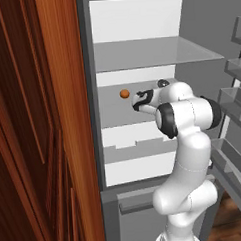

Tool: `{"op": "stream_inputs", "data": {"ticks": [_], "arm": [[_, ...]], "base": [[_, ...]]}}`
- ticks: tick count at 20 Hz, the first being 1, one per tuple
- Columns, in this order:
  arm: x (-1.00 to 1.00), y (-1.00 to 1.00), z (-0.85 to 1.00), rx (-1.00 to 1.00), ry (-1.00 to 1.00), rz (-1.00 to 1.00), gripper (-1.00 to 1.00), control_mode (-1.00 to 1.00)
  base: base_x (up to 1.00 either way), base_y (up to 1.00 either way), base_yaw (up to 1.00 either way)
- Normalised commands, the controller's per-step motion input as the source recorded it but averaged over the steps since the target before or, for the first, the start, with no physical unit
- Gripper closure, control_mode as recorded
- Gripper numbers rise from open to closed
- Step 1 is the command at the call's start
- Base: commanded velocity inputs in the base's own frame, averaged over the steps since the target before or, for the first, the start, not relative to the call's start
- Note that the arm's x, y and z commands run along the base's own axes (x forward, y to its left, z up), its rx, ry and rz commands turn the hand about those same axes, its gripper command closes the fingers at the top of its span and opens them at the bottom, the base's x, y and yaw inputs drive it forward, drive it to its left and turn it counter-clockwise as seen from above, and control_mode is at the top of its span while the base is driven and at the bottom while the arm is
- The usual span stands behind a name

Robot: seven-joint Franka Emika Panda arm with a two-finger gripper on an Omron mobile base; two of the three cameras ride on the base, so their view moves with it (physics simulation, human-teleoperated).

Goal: Take the fish out of the fridge, briefly rinse it in the sink, and place it on the tray next to the sink.

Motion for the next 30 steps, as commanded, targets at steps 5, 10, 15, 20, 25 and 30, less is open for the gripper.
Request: {"op": "stream_inputs", "data": {"ticks": [5,10,15,20,25,30], "arm": [[-0.4,0.0,0.11,0.0,0.0,0.0,1.0,-1.0],[-0.82,0.01,0.91,0.02,-0.04,0.0,1.0,-1.0],[-0.98,0.11,1.0,0.01,-0.03,0.0,1.0,-1.0],[-1.0,0.04,0.87,0.0,0.02,0.0,1.0,-1.0],[-1.0,0.03,0.32,0.0,0.04,0.01,1.0,-1.0],[-1.0,0.0,0.01,0.0,0.0,0.04,1.0,-1.0]], "base": [[0.0,0.0,0.0],[0.0,0.0,0.0],[0.0,0.0,0.0],[0.0,0.0,0.0],[0.0,0.0,0.0],[0.0,0.0,0.0]]}}
